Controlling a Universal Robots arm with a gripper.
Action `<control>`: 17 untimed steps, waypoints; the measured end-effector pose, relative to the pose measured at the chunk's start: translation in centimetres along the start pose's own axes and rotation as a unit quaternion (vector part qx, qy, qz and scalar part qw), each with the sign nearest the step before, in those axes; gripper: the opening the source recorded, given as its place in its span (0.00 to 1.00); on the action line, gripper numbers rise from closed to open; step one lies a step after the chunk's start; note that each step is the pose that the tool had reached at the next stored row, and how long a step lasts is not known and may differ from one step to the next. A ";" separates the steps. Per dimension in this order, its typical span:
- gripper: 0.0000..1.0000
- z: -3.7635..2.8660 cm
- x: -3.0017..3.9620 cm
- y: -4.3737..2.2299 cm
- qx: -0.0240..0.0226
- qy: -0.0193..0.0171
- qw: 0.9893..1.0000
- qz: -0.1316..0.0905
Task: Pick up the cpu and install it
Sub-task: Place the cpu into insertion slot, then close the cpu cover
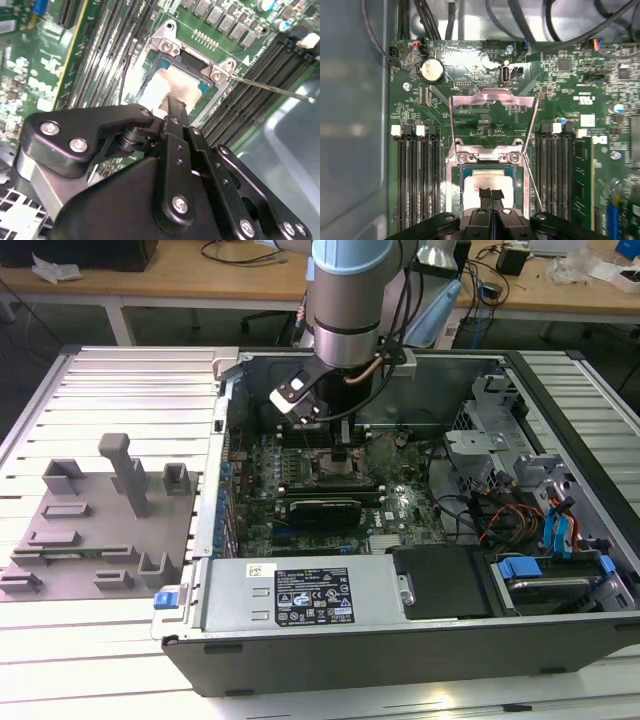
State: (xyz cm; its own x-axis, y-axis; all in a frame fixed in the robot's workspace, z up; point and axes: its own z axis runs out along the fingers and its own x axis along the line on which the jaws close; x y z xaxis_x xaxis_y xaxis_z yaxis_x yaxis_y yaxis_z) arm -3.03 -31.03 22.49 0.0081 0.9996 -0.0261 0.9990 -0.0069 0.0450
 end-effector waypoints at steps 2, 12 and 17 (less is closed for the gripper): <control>0.11 -1.49 -0.04 0.07 0.000 -0.001 1.000 0.000; 0.11 -2.93 -0.08 0.13 0.000 -0.001 1.000 0.000; 0.11 -2.99 -0.08 0.14 0.000 -0.001 1.000 0.000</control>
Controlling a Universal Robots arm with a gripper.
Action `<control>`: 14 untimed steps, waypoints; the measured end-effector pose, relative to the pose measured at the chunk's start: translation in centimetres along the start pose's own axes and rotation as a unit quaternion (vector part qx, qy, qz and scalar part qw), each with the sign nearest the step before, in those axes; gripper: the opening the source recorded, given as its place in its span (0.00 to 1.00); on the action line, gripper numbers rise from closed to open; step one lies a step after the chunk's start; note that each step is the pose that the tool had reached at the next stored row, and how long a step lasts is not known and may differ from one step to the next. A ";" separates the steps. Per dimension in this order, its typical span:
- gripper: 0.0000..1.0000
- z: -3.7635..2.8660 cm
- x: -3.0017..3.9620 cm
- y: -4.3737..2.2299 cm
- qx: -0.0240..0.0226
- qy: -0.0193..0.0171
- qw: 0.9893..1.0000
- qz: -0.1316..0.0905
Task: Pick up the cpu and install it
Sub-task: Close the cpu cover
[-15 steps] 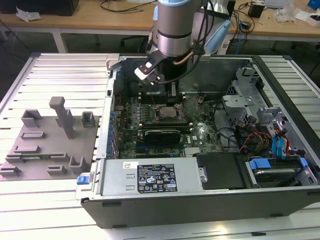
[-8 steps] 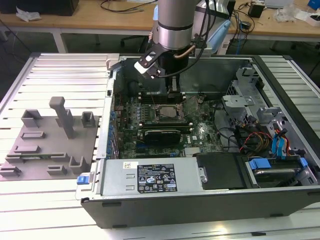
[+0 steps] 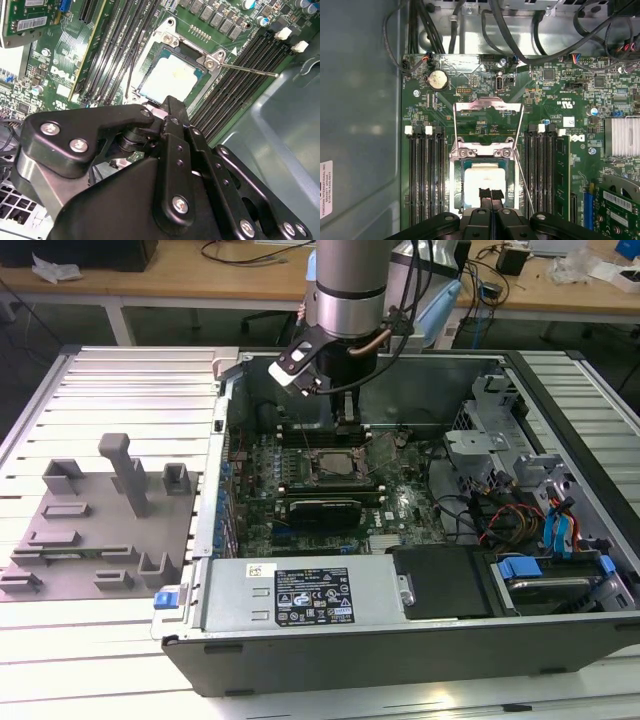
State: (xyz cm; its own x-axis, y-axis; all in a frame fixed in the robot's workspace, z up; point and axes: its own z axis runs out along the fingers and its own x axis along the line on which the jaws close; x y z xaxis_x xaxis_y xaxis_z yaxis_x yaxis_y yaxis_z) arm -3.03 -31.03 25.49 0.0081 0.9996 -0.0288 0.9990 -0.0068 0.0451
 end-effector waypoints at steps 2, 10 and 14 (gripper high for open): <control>0.11 -0.03 0.00 0.00 0.000 0.000 1.000 0.000; 0.11 -0.77 -0.02 0.04 0.000 0.000 1.000 0.000; 0.11 -0.81 -0.02 0.04 0.000 0.000 1.000 0.000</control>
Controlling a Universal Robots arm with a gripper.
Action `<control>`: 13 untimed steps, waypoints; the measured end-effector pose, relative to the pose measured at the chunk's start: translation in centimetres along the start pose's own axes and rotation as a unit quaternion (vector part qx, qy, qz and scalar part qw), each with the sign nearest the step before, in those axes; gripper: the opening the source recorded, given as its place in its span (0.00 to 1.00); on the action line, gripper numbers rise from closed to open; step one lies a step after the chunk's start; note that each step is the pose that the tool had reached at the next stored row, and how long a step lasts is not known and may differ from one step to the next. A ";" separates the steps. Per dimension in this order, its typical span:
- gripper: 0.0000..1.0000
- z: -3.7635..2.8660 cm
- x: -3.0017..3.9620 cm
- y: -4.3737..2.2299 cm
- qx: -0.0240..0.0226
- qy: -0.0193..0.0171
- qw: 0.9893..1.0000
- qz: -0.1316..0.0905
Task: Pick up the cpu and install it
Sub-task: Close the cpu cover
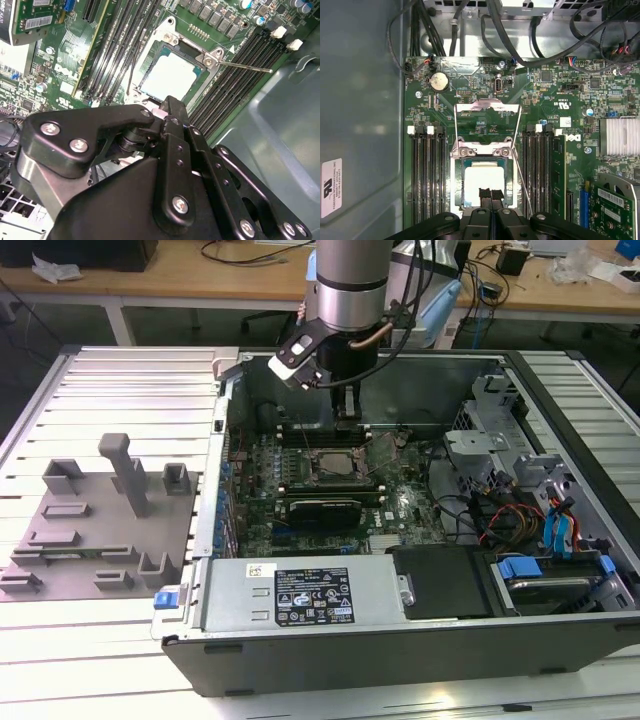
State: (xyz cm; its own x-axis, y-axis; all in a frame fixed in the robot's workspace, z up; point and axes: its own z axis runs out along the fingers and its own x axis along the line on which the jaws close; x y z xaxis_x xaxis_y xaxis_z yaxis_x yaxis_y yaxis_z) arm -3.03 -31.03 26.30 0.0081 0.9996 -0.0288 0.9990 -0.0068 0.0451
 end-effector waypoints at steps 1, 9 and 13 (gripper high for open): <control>0.11 0.00 0.00 0.00 0.000 0.000 1.000 0.000; 0.11 -0.69 -0.02 0.07 0.000 0.000 1.000 0.000; 0.11 -0.66 -0.02 0.77 0.000 0.000 1.000 0.000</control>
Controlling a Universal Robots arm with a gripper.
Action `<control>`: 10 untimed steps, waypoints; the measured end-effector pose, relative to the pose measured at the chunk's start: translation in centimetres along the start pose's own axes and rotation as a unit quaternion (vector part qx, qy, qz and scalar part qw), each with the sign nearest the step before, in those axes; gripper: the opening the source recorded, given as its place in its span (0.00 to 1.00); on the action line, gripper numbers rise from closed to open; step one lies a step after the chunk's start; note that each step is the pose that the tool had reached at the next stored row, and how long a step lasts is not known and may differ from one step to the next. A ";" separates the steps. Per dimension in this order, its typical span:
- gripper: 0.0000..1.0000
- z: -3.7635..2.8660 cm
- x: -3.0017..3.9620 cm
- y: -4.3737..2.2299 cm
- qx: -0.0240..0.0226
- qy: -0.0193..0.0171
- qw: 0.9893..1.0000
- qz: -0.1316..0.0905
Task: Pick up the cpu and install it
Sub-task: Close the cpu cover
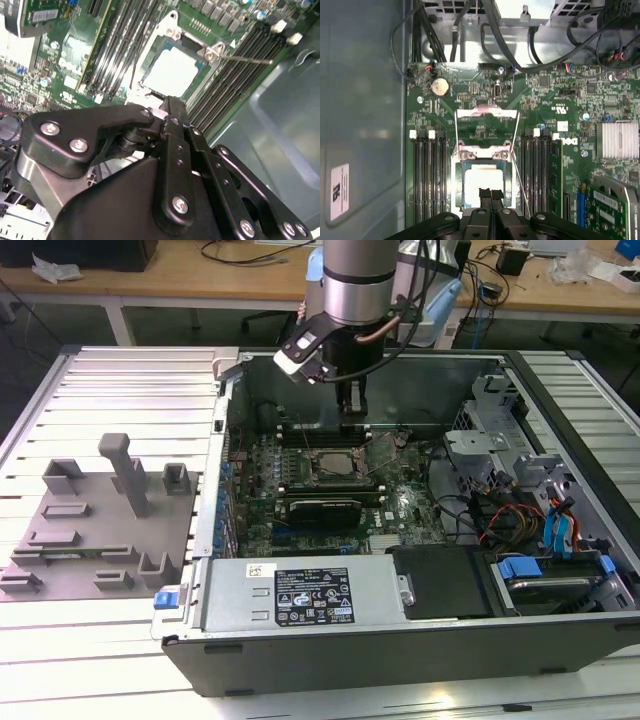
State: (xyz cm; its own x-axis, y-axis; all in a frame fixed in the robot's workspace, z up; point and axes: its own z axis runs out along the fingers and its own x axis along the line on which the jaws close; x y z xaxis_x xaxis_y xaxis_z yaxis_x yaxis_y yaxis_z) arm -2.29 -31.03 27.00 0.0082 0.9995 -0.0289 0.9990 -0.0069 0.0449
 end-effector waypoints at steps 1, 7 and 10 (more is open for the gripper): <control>0.11 0.02 0.00 0.39 0.000 0.000 1.000 0.000; 0.11 0.09 0.02 2.04 0.000 0.000 1.000 0.000; 0.11 0.12 0.02 2.76 0.000 0.000 1.000 0.000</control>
State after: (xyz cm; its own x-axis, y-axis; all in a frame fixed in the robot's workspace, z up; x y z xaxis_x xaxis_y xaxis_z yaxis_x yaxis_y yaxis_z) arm 0.47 -31.04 27.00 0.0081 0.9996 -0.0289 0.9990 -0.0068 0.0451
